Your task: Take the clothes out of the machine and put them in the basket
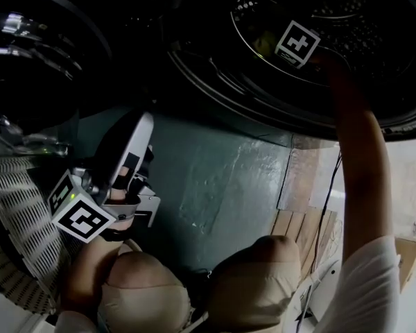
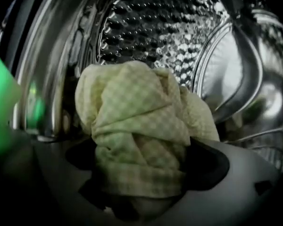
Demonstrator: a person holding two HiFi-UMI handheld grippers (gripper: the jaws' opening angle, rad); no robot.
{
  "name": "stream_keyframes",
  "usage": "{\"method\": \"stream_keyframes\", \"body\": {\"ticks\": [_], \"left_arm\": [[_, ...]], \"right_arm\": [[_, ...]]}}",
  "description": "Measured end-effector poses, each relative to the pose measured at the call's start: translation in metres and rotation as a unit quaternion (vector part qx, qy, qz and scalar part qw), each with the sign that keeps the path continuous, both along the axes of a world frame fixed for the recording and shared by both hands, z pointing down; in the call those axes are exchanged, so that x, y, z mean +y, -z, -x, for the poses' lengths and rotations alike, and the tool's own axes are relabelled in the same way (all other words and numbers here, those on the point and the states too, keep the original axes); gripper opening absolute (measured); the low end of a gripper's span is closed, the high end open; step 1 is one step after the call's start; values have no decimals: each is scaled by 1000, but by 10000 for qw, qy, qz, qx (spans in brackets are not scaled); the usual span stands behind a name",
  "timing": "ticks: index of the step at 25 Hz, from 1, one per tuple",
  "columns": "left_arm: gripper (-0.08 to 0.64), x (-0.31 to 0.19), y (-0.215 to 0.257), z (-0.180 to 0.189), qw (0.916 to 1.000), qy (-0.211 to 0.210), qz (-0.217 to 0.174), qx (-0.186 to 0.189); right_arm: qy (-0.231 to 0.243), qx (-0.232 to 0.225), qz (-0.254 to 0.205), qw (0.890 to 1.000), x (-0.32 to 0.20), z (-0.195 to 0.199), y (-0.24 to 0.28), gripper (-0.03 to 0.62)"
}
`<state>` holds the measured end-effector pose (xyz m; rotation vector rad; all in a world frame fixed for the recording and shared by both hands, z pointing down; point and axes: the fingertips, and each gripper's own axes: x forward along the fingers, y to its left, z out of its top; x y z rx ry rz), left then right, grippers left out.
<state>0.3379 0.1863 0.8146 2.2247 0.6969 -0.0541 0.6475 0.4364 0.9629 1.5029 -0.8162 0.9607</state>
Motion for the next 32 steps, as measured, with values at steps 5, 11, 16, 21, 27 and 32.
{"method": "stream_keyframes", "body": {"ticks": [5,11,16,21,27,32], "left_arm": [[12,10,6,2,9996,-163,-198,68],[12,7,13,6,9997,-45,-179,169],[13,6,20,12,9994,-20,-221,271],[12,3,27,15,9991,80,-207,374],[12,7,32,17,9988,11,-126,470],[12,14,31,13,9986,-58,-33,521]], "right_arm": [[113,-287,168,9994,-3,9,-5,499],[108,293,441,9985,0,11,5,258],[195,1205,318,9920,-4,5,34,224],[295,1517,73,9880,-13,10,71,224],[742,1912,-263,9784,-38,36,121,223],[934,2029,-362,9741,-44,74,143,224]]}}
